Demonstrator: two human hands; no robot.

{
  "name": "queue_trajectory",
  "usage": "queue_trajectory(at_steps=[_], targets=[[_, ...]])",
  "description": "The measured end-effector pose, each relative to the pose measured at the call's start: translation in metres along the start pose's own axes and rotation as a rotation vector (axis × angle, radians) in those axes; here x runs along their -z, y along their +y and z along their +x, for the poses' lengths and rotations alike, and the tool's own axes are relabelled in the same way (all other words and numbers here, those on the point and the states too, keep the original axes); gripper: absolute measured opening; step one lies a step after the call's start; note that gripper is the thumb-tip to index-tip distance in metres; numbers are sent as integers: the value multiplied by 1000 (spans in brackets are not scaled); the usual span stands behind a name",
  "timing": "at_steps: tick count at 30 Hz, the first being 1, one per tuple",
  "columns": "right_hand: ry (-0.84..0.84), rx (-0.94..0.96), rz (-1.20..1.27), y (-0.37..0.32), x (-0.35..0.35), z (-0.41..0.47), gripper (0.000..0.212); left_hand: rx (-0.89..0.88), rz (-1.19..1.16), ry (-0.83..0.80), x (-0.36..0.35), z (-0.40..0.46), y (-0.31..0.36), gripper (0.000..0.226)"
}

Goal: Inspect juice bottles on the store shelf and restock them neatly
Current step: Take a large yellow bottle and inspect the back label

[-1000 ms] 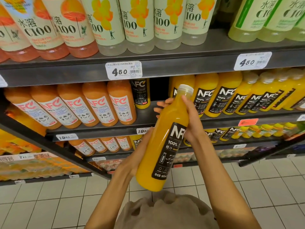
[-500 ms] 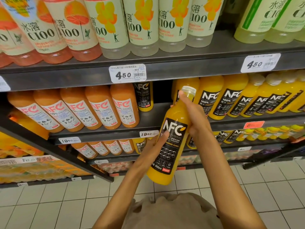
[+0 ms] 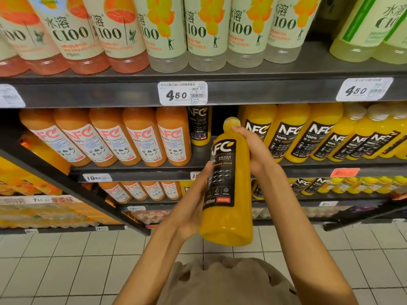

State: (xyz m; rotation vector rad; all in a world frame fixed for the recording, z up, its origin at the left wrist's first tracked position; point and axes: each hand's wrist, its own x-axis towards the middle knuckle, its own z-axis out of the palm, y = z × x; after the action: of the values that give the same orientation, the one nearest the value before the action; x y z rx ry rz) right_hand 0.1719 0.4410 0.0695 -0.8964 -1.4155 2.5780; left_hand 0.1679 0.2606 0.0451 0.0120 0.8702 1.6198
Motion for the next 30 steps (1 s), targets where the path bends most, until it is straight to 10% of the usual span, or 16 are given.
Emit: queue_trajectory(at_steps=[16,23,30], targets=[[-178,109,-72,-4,-2,2,41,-81,233,112,1,1,-14,46],[8,125,-113,9,7,-4,16,-205,592,272,15,6,-11,59],[-39,473,-281,19,3,-28,12,-243,793,216,26,16,-17,70]])
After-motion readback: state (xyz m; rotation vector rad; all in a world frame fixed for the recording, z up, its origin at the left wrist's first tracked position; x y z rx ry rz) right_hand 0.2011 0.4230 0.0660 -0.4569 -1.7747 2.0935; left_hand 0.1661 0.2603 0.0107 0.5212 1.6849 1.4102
